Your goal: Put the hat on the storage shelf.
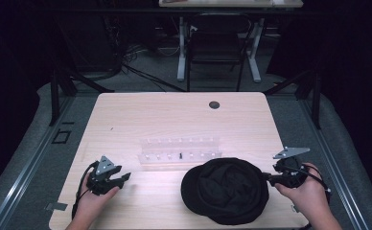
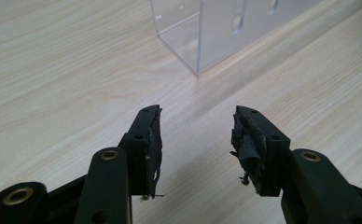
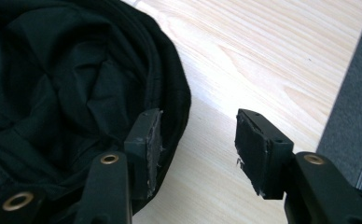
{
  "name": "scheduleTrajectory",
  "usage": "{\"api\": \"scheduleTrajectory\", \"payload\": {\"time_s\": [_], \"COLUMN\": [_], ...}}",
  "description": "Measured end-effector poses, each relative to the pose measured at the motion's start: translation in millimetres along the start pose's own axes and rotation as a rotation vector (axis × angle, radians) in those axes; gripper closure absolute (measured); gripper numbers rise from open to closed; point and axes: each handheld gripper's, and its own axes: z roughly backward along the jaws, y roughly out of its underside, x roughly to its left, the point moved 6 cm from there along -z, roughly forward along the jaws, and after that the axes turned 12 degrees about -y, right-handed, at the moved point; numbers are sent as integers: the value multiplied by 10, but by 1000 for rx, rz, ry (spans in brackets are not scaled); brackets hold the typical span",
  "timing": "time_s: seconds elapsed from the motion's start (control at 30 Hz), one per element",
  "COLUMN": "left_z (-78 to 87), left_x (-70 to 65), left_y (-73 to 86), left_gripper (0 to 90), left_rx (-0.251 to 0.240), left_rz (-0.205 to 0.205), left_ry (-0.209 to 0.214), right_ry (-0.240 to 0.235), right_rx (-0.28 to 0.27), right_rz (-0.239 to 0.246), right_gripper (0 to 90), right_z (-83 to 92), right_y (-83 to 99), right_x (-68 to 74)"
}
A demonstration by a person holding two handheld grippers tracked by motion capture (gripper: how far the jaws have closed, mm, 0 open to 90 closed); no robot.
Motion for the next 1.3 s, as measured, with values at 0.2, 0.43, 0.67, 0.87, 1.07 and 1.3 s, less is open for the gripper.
{"api": "scheduleTrajectory", "payload": {"time_s": [0.2,0.43,0.67,0.87,1.07,1.3], "left_z": [5,42,46,51,45,26], "left_x": [2,29,11,30,11,36], "left_y": [0,-31,-33,-31,-21,-12], "left_gripper": [518,500,470,491,522,506], "left_rx": [2,-19,-11,-22,-9,-10], "left_rz": [-4,26,2,0,5,36], "left_ry": [-7,-30,-41,-42,-13,1], "right_ry": [-31,-92,-99,-122,-159,-173], "right_rx": [26,89,78,143,161,202], "right_rz": [-51,-145,-250,-282,-328,-366], "right_gripper": [669,638,640,687,682,685], "right_z": [20,-58,-66,-110,-134,-218], "right_y": [22,94,82,107,57,31], "right_x": [-33,6,-65,-71,-53,-36]}}
